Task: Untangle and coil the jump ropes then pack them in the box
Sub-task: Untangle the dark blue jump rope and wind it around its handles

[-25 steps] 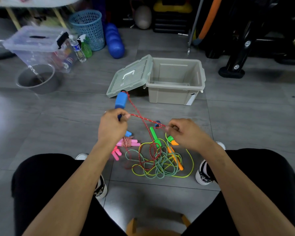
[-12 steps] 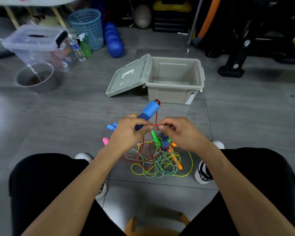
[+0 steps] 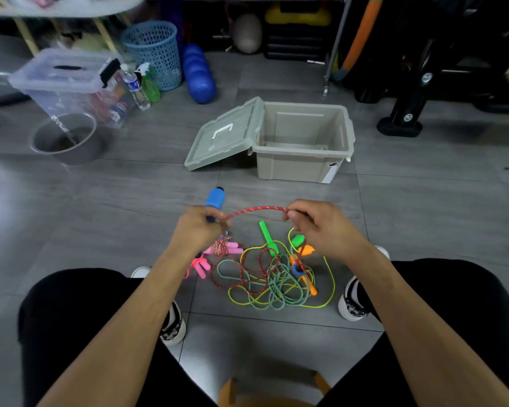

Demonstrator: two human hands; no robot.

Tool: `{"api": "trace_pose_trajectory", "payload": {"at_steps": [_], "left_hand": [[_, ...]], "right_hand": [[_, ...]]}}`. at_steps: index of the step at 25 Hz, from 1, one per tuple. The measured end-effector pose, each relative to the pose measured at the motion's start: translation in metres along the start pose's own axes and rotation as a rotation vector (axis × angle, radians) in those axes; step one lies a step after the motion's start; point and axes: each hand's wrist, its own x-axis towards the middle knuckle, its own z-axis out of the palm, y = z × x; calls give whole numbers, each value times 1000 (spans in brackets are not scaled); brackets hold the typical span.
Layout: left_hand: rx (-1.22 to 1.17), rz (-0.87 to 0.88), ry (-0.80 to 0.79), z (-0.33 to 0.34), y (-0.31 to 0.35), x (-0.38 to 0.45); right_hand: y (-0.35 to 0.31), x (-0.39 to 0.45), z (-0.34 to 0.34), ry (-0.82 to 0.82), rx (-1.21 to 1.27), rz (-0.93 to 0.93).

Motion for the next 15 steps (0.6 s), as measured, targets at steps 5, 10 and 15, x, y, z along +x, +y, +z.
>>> {"api": "trace_pose_trajectory", "payload": {"at_steps": [5, 10, 15], "left_hand": [[-62, 429, -107, 16, 20, -25], [-260, 448, 81, 12, 33, -31], [-354, 131, 117, -9, 26, -14]], "right_hand": [[-5, 0, 6, -55, -37, -142], [5, 1, 11, -92, 98, 37], [11, 4, 16, -64, 7, 38]]}}
